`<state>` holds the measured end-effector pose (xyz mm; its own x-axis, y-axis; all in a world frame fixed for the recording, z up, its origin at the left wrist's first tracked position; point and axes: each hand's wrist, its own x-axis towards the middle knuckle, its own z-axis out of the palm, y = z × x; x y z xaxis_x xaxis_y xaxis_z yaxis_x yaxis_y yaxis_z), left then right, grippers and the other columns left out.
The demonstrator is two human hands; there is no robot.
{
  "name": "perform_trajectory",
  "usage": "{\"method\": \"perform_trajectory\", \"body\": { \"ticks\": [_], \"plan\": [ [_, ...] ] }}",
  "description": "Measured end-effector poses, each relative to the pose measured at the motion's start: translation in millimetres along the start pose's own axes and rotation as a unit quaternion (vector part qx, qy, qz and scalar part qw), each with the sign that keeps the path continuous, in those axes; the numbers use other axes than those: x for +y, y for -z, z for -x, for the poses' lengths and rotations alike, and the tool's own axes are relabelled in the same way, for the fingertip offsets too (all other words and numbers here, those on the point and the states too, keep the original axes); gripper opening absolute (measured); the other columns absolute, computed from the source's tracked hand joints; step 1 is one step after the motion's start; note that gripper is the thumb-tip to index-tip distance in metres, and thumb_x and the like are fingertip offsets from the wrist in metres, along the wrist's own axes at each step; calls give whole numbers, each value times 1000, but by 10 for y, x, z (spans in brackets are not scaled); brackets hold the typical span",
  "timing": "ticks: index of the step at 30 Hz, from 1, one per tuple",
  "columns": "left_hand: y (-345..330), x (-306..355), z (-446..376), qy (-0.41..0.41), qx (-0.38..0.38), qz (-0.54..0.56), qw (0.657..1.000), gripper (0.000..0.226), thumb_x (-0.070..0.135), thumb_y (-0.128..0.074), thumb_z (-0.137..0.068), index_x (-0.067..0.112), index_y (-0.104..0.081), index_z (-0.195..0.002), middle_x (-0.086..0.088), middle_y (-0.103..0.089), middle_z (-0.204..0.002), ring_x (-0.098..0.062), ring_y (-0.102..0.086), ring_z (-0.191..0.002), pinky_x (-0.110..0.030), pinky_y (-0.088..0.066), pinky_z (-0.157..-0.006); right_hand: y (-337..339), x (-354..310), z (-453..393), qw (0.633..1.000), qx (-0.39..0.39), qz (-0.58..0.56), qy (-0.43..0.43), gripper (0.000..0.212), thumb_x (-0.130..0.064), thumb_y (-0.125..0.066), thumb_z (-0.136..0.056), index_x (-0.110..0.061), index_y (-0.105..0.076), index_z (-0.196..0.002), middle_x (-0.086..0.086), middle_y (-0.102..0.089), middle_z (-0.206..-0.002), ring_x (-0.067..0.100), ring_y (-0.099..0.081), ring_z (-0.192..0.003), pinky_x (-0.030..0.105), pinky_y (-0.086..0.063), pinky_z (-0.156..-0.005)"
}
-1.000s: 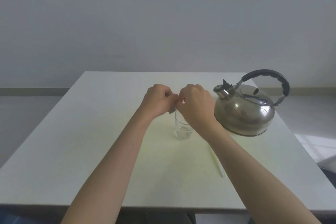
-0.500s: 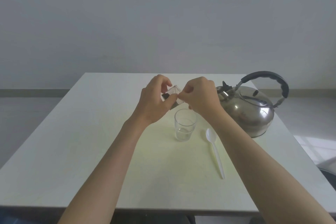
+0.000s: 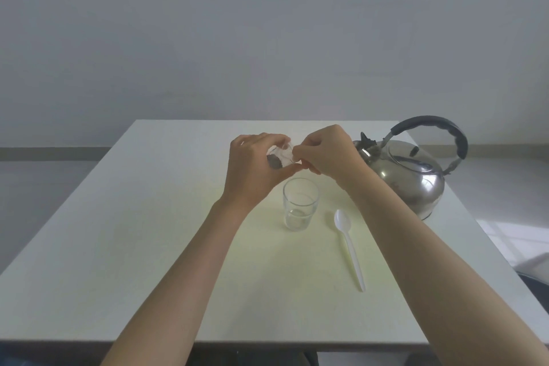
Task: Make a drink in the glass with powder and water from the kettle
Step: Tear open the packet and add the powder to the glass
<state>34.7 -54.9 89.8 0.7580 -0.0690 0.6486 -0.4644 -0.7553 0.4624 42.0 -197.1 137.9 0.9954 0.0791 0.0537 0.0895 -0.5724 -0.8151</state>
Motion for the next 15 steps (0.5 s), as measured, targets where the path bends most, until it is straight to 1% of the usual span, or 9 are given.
{"method": "perform_trajectory", "body": {
  "ticks": [3,5,6,8,10,11,13,14,15],
  "plan": [
    [-12,-6,-6,41,-16,97,994,46,47,-80,-59,20,-69,-95,20,-65,-89,7,-57,-83,-16,-38,-87,38,31,-7,1000,-15,-13,-4,25,-11,-63,-70,-13,-57,-46,-6,-49,-37,5,-37,-32,17,-34,-44],
    [-33,-19,-3,53,-21,119,991,43,39,-82,-60,19,-70,-96,21,-63,-89,18,-53,-83,-6,-34,-84,60,41,-9,1000,-26,-1,1,26,-11,-63,-71,-15,-58,-46,-9,-49,-34,5,-37,-32,16,-34,-42],
    [-40,-22,-2,53,-20,118,991,42,39,-82,-61,19,-70,-96,21,-63,-89,18,-52,-82,-4,-32,-84,68,43,-9,999,-33,4,4,25,-11,-62,-72,-15,-58,-47,-9,-48,-32,5,-37,-32,15,-33,-41],
    [-42,-23,-12,46,-18,101,994,43,44,-80,-60,20,-70,-94,21,-63,-90,10,-53,-81,-9,-32,-87,88,63,2,999,-36,12,12,23,-13,-62,-74,-15,-61,-52,-11,-48,-29,6,-38,-33,12,-32,-39],
    [-41,-38,-21,37,-22,71,997,45,48,-75,-59,20,-70,-93,19,-65,-92,0,-56,-83,-22,-33,-92,123,154,25,999,-15,26,25,21,-19,-60,-80,-13,-66,-60,-12,-51,-32,5,-41,-33,8,-31,-36],
    [-38,-50,-26,33,-25,58,997,46,48,-76,-58,20,-69,-93,16,-68,-94,-6,-58,-85,-27,-32,-93,145,240,46,999,3,37,34,22,-21,-59,-82,-11,-66,-64,-11,-55,-38,4,-44,-35,9,-35,-40],
    [-28,-83,-30,32,-32,45,998,45,46,-79,-56,20,-69,-92,11,-71,-94,-12,-60,-89,-30,-31,-94,191,478,124,996,42,77,34,21,-23,-57,-84,-12,-62,-67,-3,-62,-57,9,-49,-46,20,-44,-54],
    [-21,-99,-29,31,-36,42,998,46,46,-80,-56,20,-69,-91,11,-71,-94,-12,-60,-89,-30,-31,-94,212,623,180,993,56,104,24,21,-23,-58,-83,-14,-57,-65,0,-61,-61,12,-49,-51,25,-45,-59],
    [-16,-117,-30,29,-41,38,998,47,48,-79,-55,20,-68,-91,11,-71,-93,-12,-61,-89,-30,-30,-95,219,779,241,989,55,134,7,24,-24,-59,-83,-15,-52,-62,0,-58,-61,14,-49,-54,28,-43,-60]
  ]
}}
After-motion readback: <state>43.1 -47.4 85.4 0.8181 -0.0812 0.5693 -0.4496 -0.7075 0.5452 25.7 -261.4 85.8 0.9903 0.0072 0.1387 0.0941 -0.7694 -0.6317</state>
